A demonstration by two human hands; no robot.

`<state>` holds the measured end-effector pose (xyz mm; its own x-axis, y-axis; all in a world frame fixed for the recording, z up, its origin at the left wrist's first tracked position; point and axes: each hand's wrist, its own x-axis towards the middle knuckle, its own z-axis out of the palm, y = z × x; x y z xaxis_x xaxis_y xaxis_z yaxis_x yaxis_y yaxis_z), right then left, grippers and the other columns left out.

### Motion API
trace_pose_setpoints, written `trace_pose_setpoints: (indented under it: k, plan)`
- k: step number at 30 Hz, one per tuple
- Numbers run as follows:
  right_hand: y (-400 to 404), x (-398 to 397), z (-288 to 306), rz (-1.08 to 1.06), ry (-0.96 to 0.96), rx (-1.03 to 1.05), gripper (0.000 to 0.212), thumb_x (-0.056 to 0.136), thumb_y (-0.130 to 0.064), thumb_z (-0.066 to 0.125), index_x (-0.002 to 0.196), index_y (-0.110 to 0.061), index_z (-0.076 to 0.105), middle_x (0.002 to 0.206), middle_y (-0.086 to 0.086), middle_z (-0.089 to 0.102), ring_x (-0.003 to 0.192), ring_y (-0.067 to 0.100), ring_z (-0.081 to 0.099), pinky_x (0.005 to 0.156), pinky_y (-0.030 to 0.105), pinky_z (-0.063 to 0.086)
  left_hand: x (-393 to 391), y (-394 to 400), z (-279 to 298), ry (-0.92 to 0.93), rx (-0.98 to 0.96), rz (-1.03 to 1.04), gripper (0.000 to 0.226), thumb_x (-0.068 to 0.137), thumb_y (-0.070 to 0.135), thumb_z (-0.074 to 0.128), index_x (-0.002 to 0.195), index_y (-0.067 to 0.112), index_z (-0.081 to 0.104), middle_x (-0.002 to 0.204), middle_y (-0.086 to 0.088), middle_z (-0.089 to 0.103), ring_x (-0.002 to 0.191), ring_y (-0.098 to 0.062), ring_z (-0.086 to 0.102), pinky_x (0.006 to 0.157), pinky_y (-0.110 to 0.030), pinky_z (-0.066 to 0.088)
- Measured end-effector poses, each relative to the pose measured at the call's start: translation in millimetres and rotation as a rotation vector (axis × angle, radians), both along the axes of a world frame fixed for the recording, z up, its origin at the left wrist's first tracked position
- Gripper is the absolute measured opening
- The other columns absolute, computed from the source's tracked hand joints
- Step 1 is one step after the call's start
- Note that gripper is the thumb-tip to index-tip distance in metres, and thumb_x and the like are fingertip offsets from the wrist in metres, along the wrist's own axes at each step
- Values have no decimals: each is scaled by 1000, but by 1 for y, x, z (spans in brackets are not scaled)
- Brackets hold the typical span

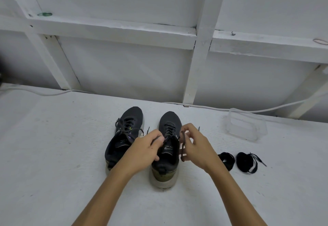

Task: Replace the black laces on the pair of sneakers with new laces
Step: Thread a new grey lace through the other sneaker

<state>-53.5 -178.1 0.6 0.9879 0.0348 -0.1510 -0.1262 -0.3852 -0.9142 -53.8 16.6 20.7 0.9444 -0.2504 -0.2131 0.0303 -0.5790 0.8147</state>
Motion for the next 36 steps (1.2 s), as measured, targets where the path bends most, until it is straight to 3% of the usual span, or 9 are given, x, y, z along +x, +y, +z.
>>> trace_pose_setpoints:
  k: [5, 10, 14, 18, 21, 24, 28, 32, 36]
  plan:
    - [-1, -3, 1, -38, 123, 198, 16, 108, -27, 41, 98, -27, 54, 84, 7, 67, 83, 35, 75, 64, 38, 54, 3, 6, 12, 131, -72, 45, 30, 104, 41, 35, 80, 36, 52, 105, 13, 69, 73, -10, 73, 78, -28, 43]
    - [-1, 1, 0, -47, 117, 134, 17, 108, -24, 39, 102, -17, 53, 91, 11, 71, 83, 32, 75, 64, 37, 50, 6, 5, 4, -74, 81, 19, 21, 102, 40, 45, 89, 34, 60, 88, 11, 70, 82, -7, 67, 78, -27, 49]
    - [-1, 1, 0, -73, 120, 157, 18, 109, -22, 33, 100, -16, 48, 95, 16, 70, 85, 36, 73, 62, 37, 49, 5, 4, 7, 126, -187, 48, 27, 106, 37, 39, 89, 29, 59, 104, 10, 74, 96, 2, 69, 79, -23, 46]
    - [-6, 5, -1, -61, 153, 159, 18, 109, -24, 33, 101, -20, 48, 95, 11, 73, 82, 26, 76, 65, 41, 48, 10, 14, 12, 206, -189, -4, 25, 106, 39, 36, 101, 32, 59, 108, 6, 73, 91, -4, 72, 72, -21, 47]
    - [-10, 6, -1, -88, 108, 27, 14, 108, -24, 39, 116, -28, 50, 105, 2, 71, 80, 14, 74, 66, 25, 53, 14, 19, 2, 0, 44, -81, 9, 102, 36, 49, 104, 38, 58, 102, 12, 71, 93, 1, 66, 74, -17, 44]
    - [-5, -3, -10, -318, -202, -202, 29, 102, -17, 51, 129, -26, 52, 112, -5, 61, 86, 5, 63, 67, 13, 48, 15, 18, -14, -382, 188, 91, 12, 94, 20, 65, 101, 27, 58, 104, 11, 60, 93, -10, 56, 78, -17, 44]
    - [3, -23, -17, -431, -619, -260, 3, 94, -20, 63, 96, -22, 64, 79, -12, 62, 71, 11, 59, 62, 19, 45, 2, 9, -28, -727, 277, 242, 17, 81, 7, 75, 89, 17, 64, 91, 7, 54, 81, -10, 49, 67, -22, 43]
    - [11, -31, -27, -196, -547, -349, 43, 94, -51, 50, 61, -24, 53, 48, -6, 50, 46, 17, 50, 46, 35, 43, -9, -5, -40, -483, 137, 221, 12, 90, 25, 70, 78, 22, 72, 65, 13, 63, 65, -6, 60, 63, -27, 52]
    - [6, -30, -25, -180, -495, -439, 36, 84, -65, 58, 71, -33, 69, 65, -17, 64, 67, 5, 62, 61, 15, 45, -5, -12, -44, -359, 92, 251, 21, 94, 35, 65, 101, 20, 78, 89, 5, 74, 77, -8, 66, 78, -35, 54]
